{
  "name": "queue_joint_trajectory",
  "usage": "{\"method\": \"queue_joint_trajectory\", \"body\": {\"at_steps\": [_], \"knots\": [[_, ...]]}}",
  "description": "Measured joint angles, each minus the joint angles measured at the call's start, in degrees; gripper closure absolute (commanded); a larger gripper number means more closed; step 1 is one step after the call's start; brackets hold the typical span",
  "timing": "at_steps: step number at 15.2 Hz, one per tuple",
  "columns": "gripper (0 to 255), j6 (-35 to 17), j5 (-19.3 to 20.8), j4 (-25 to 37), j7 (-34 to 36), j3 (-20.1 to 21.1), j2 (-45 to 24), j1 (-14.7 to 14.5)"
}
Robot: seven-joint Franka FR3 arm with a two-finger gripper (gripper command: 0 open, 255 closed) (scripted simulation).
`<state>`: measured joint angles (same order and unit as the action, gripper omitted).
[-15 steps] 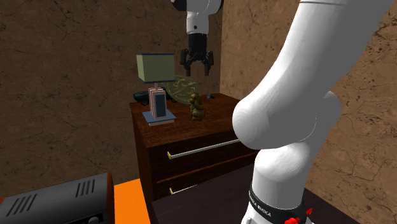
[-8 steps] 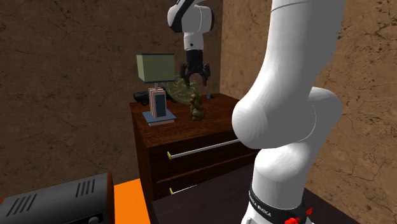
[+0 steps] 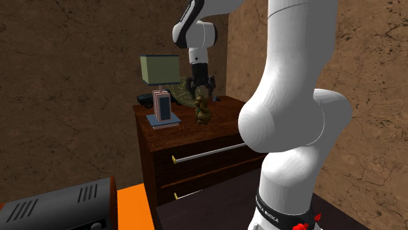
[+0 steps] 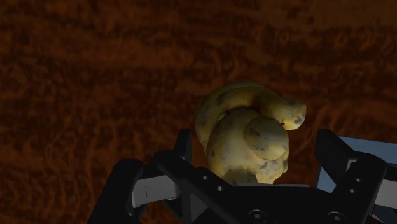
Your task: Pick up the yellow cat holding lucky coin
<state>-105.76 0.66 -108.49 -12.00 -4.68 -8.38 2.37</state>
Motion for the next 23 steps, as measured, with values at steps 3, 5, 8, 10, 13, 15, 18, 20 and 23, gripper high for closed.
{"method": "queue_joint_trajectory", "body": {"at_steps": [3,5,8,10,13,15,18,20,23], "knots": [[255,-1.5,0.0,-0.9,0.0,0.0,-0.7,0.0],[255,-1.7,-0.1,-0.9,0.0,0.0,-0.7,0.0],[255,-1.8,-0.1,-0.9,0.0,0.0,-0.7,0.0],[255,-1.8,-0.1,-0.9,0.0,0.0,-0.7,0.0],[255,-1.8,-0.1,-1.0,0.0,0.0,-0.7,0.0],[255,-1.0,0.0,-0.6,0.0,0.0,-0.4,0.0],[255,0.9,0.0,0.6,0.0,0.0,0.4,0.0],[255,2.4,0.1,1.7,0.0,0.0,0.7,0.0],[255,4.7,0.1,3.3,0.0,0.0,1.4,0.0]]}}
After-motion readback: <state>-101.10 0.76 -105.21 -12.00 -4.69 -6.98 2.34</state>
